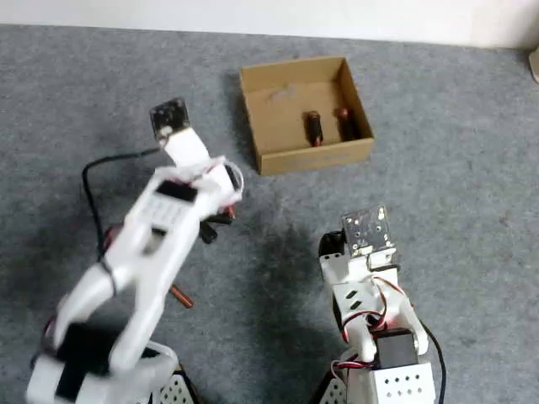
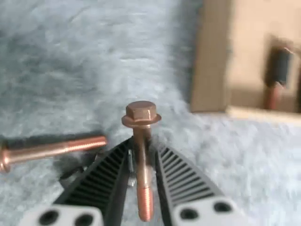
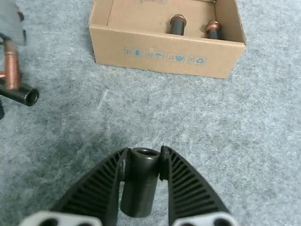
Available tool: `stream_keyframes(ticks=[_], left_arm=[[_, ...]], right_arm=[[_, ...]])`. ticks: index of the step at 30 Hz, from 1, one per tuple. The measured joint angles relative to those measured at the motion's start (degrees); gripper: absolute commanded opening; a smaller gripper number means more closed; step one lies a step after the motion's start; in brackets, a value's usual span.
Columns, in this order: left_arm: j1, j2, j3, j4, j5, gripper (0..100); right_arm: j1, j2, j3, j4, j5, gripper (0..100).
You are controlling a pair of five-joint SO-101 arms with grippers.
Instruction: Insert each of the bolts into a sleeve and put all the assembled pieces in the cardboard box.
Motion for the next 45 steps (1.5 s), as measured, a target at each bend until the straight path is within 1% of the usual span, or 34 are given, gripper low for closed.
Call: stream_keyframes(ticks=[3, 5, 9, 11, 14, 18, 22, 26, 29, 32, 35, 38, 45], left_arm=[[1.67, -11.16, 8.70, -3.69, -6.15, 0], [2.64, -18.64, 14.15, -6.15, -8.53, 0], [3.69, -32.35, 23.47, -11.16, -9.93, 0], [3.60, -38.15, 26.73, -12.75, -10.02, 0], [5.27, -45.89, 30.07, -13.27, -10.02, 0], [8.79, -55.12, 33.05, -13.27, -10.55, 1], [10.73, -64.70, 36.04, -13.45, -15.12, 1], [14.42, -75.34, 41.32, -13.54, -17.23, 1], [15.12, -84.04, 45.27, -15.47, -17.23, 1], [15.03, -86.42, 47.65, -19.43, -16.70, 1], [15.12, -85.63, 51.43, -24.09, -12.92, 1], [15.03, -85.71, 51.87, -27.60, -11.96, 1], [16.00, -85.71, 53.27, -29.19, -11.34, 1]], right_arm=[[0.00, -0.88, 0.00, 0.00, 0.00, 0.5], [-0.09, -3.43, 0.97, 0.00, 0.00, 0.5], [-0.09, -5.63, 4.22, -0.09, 0.00, 0.5], [-1.23, -5.63, 4.84, -1.49, 0.00, 0.5], [-4.04, -5.71, 5.01, -3.08, 0.00, 0.5], [-9.49, -5.71, 5.01, -3.25, 0.00, 0.5], [-14.07, -5.71, 5.01, -5.54, 0.00, 0.5], [-15.30, -5.71, 5.01, -10.99, 0.00, 0.5], [-15.74, -5.71, 5.01, -13.71, -0.26, 0.5], [-15.74, -5.71, 5.01, -15.03, -3.25, 0.5], [-15.74, -5.71, 5.01, -15.38, -4.04, 0.5], [-15.74, -5.71, 5.01, -15.56, -4.22, 0.5], [-15.74, -5.71, 5.01, -15.56, -4.22, 0.5]])
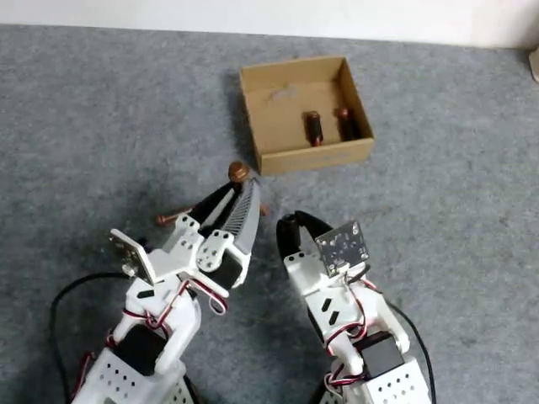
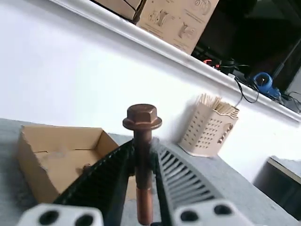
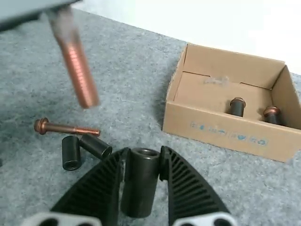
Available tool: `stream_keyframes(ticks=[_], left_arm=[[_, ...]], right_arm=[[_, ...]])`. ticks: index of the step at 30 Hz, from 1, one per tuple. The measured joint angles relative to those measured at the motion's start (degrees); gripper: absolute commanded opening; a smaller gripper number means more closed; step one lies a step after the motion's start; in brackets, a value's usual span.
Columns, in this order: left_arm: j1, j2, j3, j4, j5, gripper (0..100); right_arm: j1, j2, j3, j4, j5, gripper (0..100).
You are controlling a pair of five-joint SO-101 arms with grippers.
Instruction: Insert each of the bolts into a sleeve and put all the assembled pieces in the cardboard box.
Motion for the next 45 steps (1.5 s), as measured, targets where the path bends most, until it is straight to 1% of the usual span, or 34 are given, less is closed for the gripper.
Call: stream_keyframes(ticks=[2, 5, 7, 10, 12, 21, 25, 32, 35, 40, 45], left_arm=[[1.05, 0.00, 0.00, 0.00, 0.00, 1], [0.79, 0.00, 0.00, 0.00, 0.00, 1], [0.88, 0.00, 0.00, 0.00, 0.00, 1], [1.23, 0.00, 0.00, 0.00, 0.00, 1], [1.41, 0.00, 0.00, 0.00, 0.00, 1], [1.32, 0.00, 0.44, 0.00, -0.09, 1], [1.32, 0.00, 0.70, 0.00, -2.90, 1], [1.32, 0.35, 0.70, 0.00, -3.34, 1], [1.32, 0.44, 0.70, 0.09, -3.34, 1], [2.81, 0.44, 0.70, 3.43, -3.52, 1], [2.73, 0.44, 0.70, 3.60, -3.52, 1]], right_arm=[[0.00, 0.00, 0.00, 0.00, 0.00, 0.5], [-0.35, 0.00, 0.00, 0.00, 0.00, 0.5], [-2.55, 0.00, 0.00, -0.09, 0.00, 0.5], [-6.24, 0.00, 0.00, -1.76, 3.78, 0.5], [-7.56, 0.00, 0.00, -2.55, 5.01, 0.5], [-7.74, 0.00, 0.00, -3.69, 5.63, 0.5], [-6.86, 0.00, 0.00, -3.78, 5.71, 0.5], [-6.59, 0.00, 0.00, -3.87, 5.71, 0.5], [-6.59, 0.00, 0.00, -3.87, 4.04, 0.5], [-6.59, 0.00, 0.00, -3.87, 3.43, 0.5], [-6.59, 0.00, 0.00, -3.87, 3.43, 0.5]])
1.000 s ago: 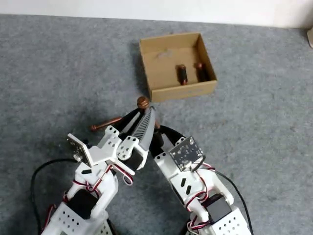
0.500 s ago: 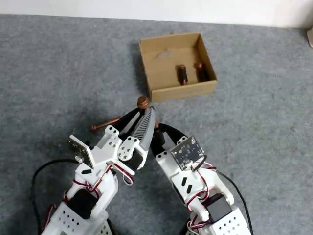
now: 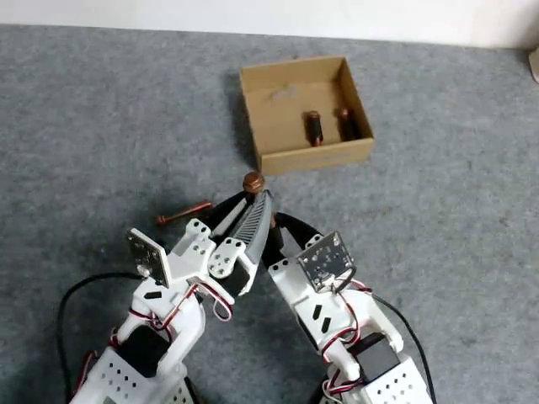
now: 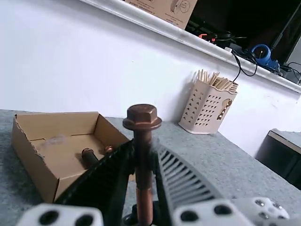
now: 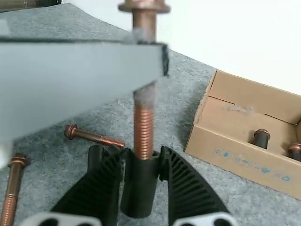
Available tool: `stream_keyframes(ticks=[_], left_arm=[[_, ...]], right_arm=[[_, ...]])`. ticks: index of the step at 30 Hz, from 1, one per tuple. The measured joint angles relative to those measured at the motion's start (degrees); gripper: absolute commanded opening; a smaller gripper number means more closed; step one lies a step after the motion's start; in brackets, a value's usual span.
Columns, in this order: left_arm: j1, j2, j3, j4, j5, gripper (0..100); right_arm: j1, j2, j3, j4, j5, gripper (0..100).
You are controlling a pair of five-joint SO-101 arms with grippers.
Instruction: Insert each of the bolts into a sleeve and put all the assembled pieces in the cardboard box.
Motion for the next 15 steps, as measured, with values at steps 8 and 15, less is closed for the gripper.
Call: stream_keyframes(ticks=[8, 15], left_arm=[[-0.88, -0.18, 0.00, 0.62, 0.09, 1], [-1.67, -0.18, 0.00, 0.62, 5.10, 1]], right_arm=[[0.00, 0.09, -1.14, 0.00, 0.00, 0.5], [0.00, 0.09, -1.23, 0.00, 0.00, 0.5]])
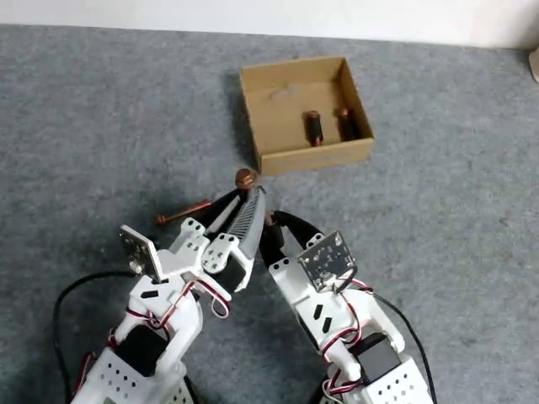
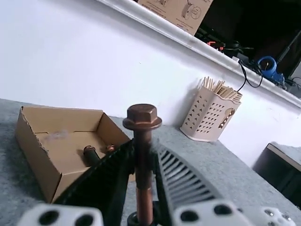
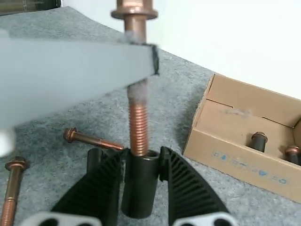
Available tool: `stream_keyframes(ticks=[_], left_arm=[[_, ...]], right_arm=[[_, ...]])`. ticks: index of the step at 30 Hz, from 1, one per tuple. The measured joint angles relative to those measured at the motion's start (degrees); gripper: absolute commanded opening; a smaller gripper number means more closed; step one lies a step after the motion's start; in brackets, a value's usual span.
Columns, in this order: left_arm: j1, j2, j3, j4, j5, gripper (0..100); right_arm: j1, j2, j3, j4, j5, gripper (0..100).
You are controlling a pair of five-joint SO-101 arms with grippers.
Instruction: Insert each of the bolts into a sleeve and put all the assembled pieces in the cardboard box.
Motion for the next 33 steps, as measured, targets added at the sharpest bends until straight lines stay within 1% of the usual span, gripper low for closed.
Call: stream_keyframes(ticks=[5, 10, 15, 21, 23, 31, 33], left_arm=[[0.00, 0.00, 0.00, 0.00, 0.44, 1], [-1.93, -0.18, 0.00, 0.00, 0.70, 1], [-2.02, -0.62, 0.00, -0.09, 0.88, 1], [-0.26, -0.62, 0.00, -0.09, 0.53, 1], [0.09, -0.62, 0.00, -0.09, 0.44, 1], [0.70, 0.09, -0.09, 2.55, 0.79, 1], [0.70, 0.00, -0.09, 2.81, 0.88, 1]], right_arm=[[-2.20, 0.00, -0.09, 0.00, 0.00, 0.5], [-2.64, 0.00, -1.76, 0.00, 0.00, 0.5], [-2.64, 0.00, -2.55, 0.00, 0.00, 0.5], [-2.64, 0.00, -2.55, 0.00, 0.09, 0.5], [-2.64, 0.00, -2.64, 0.00, 1.41, 0.5], [-1.58, 0.00, -2.99, 0.00, 2.46, 0.5], [-1.14, 0.00, -3.52, -1.49, 2.73, 0.5]])
